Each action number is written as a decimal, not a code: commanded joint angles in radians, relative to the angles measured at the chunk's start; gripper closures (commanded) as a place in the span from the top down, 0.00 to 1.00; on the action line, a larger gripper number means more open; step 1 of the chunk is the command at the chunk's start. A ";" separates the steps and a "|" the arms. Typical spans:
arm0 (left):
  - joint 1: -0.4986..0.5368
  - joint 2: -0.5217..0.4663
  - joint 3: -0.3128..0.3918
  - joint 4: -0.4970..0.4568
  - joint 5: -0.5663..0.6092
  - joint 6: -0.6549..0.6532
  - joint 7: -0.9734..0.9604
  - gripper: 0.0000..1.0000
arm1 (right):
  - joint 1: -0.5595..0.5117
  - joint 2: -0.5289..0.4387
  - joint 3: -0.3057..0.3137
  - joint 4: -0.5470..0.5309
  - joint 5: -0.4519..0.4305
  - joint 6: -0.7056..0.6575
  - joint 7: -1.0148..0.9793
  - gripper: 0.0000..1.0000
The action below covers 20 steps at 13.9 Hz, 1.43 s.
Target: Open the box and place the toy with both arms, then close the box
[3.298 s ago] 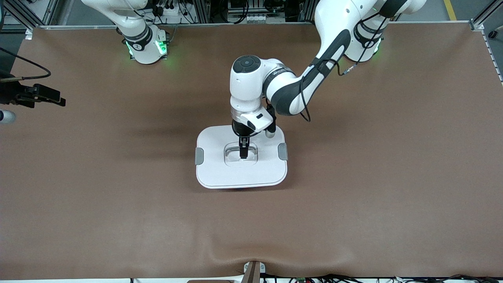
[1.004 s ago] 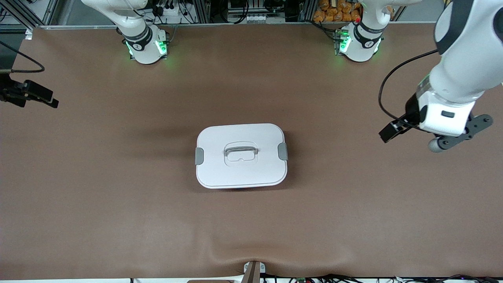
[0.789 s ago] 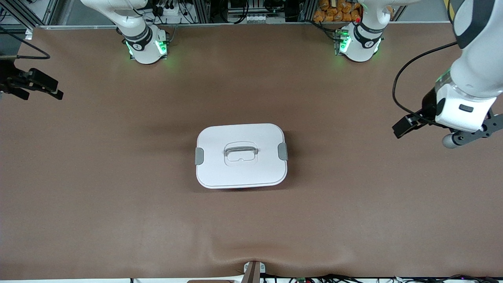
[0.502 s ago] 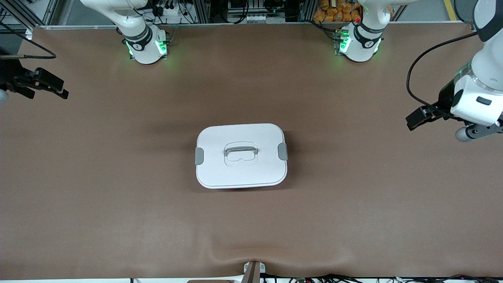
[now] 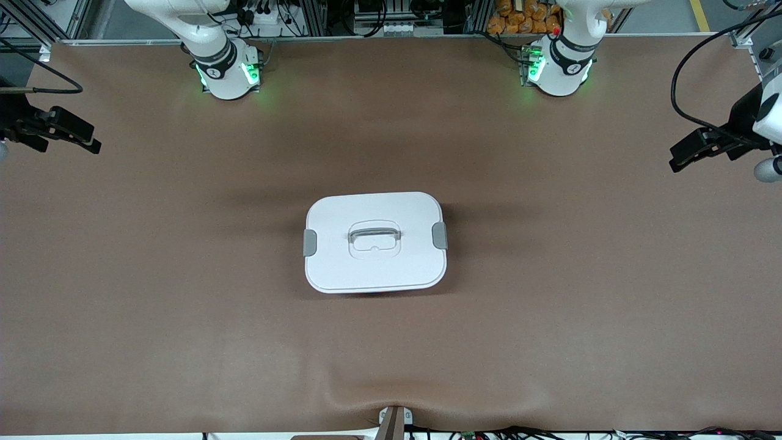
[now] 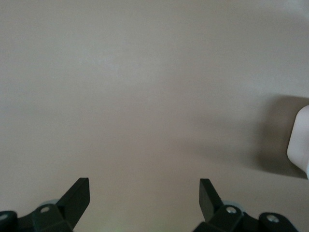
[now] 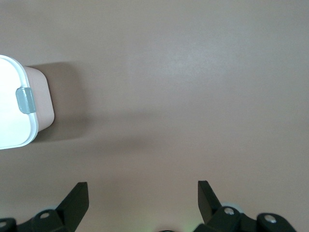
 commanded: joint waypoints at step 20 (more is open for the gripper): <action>-0.074 -0.152 0.059 -0.162 -0.075 0.012 0.112 1.00 | -0.003 -0.016 0.004 -0.022 -0.016 -0.006 0.003 1.00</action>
